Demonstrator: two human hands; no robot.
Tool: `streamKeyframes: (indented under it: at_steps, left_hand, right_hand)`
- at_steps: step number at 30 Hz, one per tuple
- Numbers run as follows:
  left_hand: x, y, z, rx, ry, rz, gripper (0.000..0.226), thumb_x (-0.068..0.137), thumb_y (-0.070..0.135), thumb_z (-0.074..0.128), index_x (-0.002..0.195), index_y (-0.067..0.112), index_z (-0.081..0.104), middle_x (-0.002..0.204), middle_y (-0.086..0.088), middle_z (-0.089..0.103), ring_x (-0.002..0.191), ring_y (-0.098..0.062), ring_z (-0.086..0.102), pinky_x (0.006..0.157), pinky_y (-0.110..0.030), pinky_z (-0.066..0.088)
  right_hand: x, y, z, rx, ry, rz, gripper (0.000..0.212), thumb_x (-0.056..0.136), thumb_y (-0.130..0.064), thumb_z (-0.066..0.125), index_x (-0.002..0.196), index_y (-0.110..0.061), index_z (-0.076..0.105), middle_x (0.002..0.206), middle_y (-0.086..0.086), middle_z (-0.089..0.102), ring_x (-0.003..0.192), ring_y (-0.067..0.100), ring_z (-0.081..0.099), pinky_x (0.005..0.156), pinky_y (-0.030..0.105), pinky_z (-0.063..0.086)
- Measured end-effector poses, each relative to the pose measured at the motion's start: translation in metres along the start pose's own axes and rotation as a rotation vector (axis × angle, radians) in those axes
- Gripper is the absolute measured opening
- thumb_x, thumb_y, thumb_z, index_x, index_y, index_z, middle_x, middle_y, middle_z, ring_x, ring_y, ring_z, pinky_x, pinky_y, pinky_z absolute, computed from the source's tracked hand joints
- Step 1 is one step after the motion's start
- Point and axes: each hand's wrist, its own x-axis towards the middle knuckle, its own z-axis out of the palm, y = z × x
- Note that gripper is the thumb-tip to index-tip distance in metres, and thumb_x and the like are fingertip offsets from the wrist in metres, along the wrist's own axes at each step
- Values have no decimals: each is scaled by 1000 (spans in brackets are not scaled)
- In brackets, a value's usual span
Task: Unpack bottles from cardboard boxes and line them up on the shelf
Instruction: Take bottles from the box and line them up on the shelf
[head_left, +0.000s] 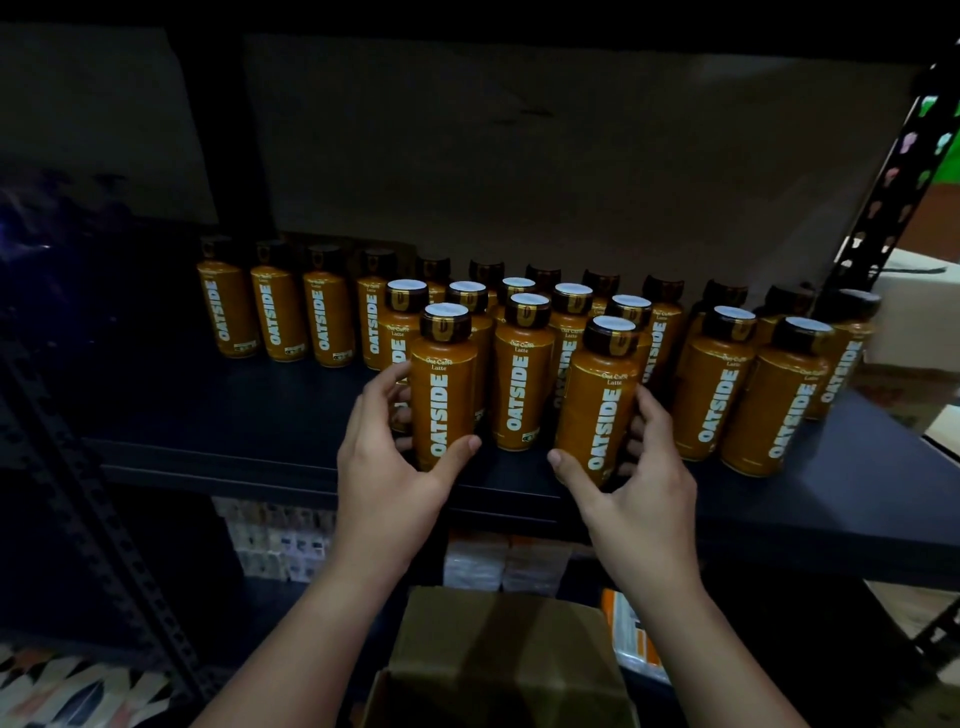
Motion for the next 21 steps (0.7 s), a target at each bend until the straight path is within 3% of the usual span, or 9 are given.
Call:
streamKeyframes:
  at_steps: [4, 7, 10, 14, 17, 21]
  left_hand:
    - [0, 0, 0, 4, 2, -13, 86, 76, 34, 88, 146, 39, 38, 143, 13, 48, 121, 2, 51, 89, -12, 45]
    - [0, 0, -2, 2, 8, -23, 87, 75, 31, 89, 145, 39, 39, 140, 13, 49, 121, -1, 52, 89, -13, 45]
    - [1, -2, -9, -10, 23, -30, 86, 74, 30, 90, 144, 36, 41, 137, 12, 52, 121, -2, 54, 91, -17, 48]
    - [3, -8, -27, -16, 70, -42, 81, 75, 26, 91, 139, 38, 44, 133, 16, 53, 118, 3, 55, 91, -18, 49]
    - [8, -14, -47, -7, 94, -59, 81, 76, 23, 90, 137, 44, 42, 131, 18, 52, 116, 9, 52, 87, -11, 44]
    - [24, -27, -74, -4, 106, -106, 80, 76, 19, 90, 134, 44, 42, 132, 15, 53, 114, 8, 52, 87, -12, 43]
  right_hand:
    - [0, -2, 1, 8, 13, 21, 98, 75, -38, 87, 153, -33, 29, 146, -7, 48, 126, 3, 47, 99, 20, 44]
    - [0, -4, 2, 3, 38, 14, 99, 70, -42, 89, 150, -34, 32, 144, -7, 49, 128, 9, 50, 105, 39, 51]
    - [-3, -9, 8, 13, 32, 16, 100, 67, -45, 90, 148, -38, 32, 142, -7, 50, 128, 13, 53, 103, 45, 53]
    - [-10, -21, 24, 23, -5, 13, 102, 66, -47, 89, 149, -35, 32, 144, -5, 49, 128, 13, 52, 103, 44, 53]
    - [-18, -36, 45, 66, -39, -7, 99, 67, -45, 89, 149, -32, 35, 142, -7, 49, 127, 9, 51, 103, 37, 53]
    - [-29, -59, 81, 81, -74, -49, 97, 70, -43, 89, 149, -32, 35, 142, -11, 48, 127, 4, 50, 103, 26, 50]
